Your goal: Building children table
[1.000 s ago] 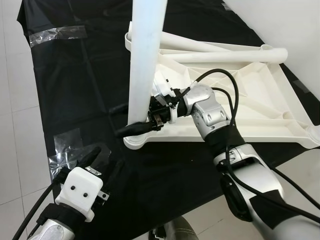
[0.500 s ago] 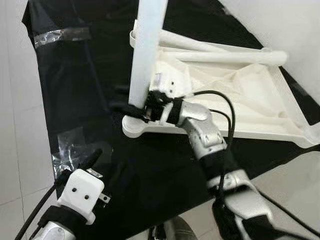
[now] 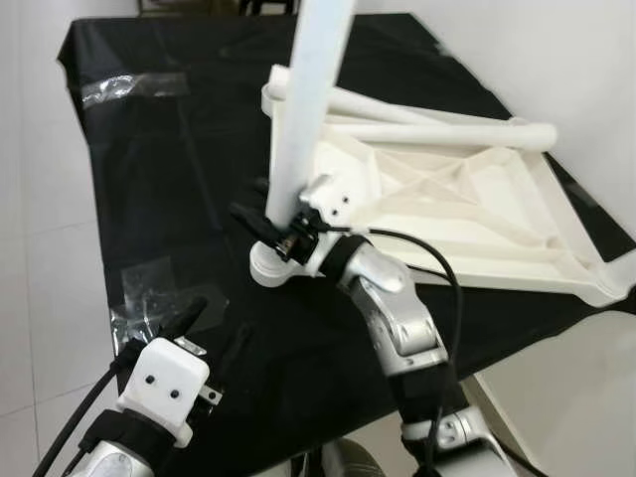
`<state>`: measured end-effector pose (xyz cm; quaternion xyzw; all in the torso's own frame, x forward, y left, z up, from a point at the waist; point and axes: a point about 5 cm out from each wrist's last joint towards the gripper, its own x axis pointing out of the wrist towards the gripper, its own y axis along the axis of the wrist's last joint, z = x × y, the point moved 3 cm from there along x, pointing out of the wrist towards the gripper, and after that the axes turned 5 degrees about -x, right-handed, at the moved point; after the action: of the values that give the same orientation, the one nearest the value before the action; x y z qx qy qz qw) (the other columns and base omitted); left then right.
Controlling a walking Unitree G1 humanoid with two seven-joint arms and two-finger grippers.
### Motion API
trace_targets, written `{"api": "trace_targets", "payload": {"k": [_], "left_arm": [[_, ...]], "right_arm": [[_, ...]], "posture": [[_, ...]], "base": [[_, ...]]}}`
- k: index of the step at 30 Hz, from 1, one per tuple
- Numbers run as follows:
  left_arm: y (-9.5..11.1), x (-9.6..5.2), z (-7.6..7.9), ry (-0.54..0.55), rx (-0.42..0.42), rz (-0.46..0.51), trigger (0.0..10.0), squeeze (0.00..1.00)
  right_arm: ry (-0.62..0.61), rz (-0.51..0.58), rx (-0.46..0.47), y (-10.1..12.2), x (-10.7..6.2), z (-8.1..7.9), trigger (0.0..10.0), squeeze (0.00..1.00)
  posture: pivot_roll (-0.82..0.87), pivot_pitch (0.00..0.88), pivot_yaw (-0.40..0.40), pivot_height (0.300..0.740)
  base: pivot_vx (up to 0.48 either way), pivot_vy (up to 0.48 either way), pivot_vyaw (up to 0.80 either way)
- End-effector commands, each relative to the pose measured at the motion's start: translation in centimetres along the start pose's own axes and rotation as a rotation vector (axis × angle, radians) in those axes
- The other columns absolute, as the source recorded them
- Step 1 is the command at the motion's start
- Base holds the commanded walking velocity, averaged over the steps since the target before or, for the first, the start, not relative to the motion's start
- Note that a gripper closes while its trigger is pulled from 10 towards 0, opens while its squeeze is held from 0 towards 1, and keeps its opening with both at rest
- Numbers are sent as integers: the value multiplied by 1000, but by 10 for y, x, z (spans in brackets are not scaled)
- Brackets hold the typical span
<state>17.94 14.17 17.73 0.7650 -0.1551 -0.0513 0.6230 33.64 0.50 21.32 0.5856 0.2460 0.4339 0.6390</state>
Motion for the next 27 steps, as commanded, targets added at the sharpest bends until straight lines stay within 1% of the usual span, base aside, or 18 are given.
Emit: {"api": "trace_targets", "payload": {"k": [1, 2, 3, 4, 5, 7, 8, 9, 10, 11, 12, 13, 15, 16, 22, 23, 24, 27], "left_arm": [[-8, -2, 2, -8, -14, -28, 10000, 0], [-8, -2, 2, -8, -14, -28, 10000, 0], [-9, -2, 4, -21, -12, -32, 10000, 0], [-9, -2, 4, -21, -12, -32, 10000, 0], [-10, -1, 5, -28, -14, -36, 10000, 0], [-10, -1, 6, -32, -15, -38, 10000, 0], [-10, -2, 6, -34, -14, -43, 10000, 0], [-10, -2, 6, -34, -14, -43, 10000, 0], [-11, -3, 6, -35, -14, -49, 10000, 0], [-11, -3, 6, -35, -14, -49, 10000, 0], [-12, -3, 8, -43, -13, -55, 10000, 0], [-12, -3, 8, -43, -13, -55, 10000, 0], [-11, -4, 10, -49, -11, -59, 10000, 0], [-10, -5, 9, -45, -7, -60, 10000, 0], [-8, -8, 8, -40, 6, -66, 10000, 0], [-7, -8, 9, -43, 9, -64, 10000, 0], [-6, -7, 9, -45, 11, -62, 10000, 0], [-5, -7, 9, -44, 14, -59, 10000, 0]], "right_arm": [[119, -6, 46, -4, 1, -8, 10000, 1000], [119, -6, 46, -4, 1, -8, 10000, 1000], [299, 63, -6, 17, 1, -11, 10000, 1000], [299, 63, -6, 17, 1, -11, 10000, 1000], [389, 74, -36, 22, -1, -11, 10000, 537], [443, 75, -55, 24, -2, -11, 10000, 537], [517, 72, -75, 25, -4, -13, 10000, 0], [517, 72, -75, 25, -4, -13, 10000, 0], [641, 70, -80, 26, -7, -19, 10000, 0], [641, 70, -80, 26, -7, -19, 10000, 0], [745, 63, -87, 27, -7, -23, 10000, 0], [745, 63, -87, 27, -7, -23, 10000, 0], [841, 37, -107, 28, 4, -26, 10000, 0], [851, 23, -116, 28, 10, -26, 10000, 0], [904, -17, -84, 20, 18, -32, 10000, 0], [932, -36, -71, 16, 20, -36, 2196, 0], [950, -50, -63, 13, 21, -38, 0, 0], [975, -65, -61, 11, 21, -40, 0, 0]], "posture": [[308, 206, -196, 740], [308, 206, -196, 740], [328, 200, -193, 740], [328, 200, -193, 740], [336, 200, -193, 740], [336, 200, -193, 740], [337, 206, -190, 740], [337, 206, -190, 740], [335, 210, -186, 740], [335, 210, -186, 740], [347, 218, -186, 740], [347, 218, -186, 740], [364, 231, -187, 740], [370, 237, -188, 740], [378, 256, -191, 740], [383, 260, -191, 740], [390, 264, -192, 740], [394, 266, -195, 740]], "base": [[0, 0, 0], [0, 0, 0], [0, 0, 0], [0, 0, 0], [0, 0, 0], [0, 0, 0], [0, 0, 0], [0, 0, 0], [0, 0, 0], [0, 0, 0], [0, 0, 0], [0, 0, 0], [0, 0, 0], [0, 0, 0], [0, 0, 0], [0, 0, 0], [0, 0, 0], [0, 0, 0]]}}
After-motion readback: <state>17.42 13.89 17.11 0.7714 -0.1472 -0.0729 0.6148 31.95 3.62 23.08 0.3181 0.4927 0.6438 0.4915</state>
